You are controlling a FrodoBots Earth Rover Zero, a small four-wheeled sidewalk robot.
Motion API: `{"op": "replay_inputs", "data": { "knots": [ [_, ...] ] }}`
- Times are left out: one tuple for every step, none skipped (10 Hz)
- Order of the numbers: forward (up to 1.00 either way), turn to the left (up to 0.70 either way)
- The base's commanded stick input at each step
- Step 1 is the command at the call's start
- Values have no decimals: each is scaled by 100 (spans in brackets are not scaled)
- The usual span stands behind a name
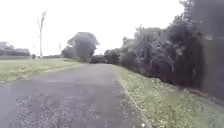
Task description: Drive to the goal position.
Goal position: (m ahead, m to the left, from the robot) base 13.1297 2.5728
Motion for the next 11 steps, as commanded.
{"op": "replay_inputs", "data": {
  "knots": [
    [70,0],
    [70,0],
    [70,0],
    [70,6],
    [70,31],
    [70,35],
    [70,35],
    [70,35],
    [70,35],
    [70,35],
    [70,34]
  ]
}}
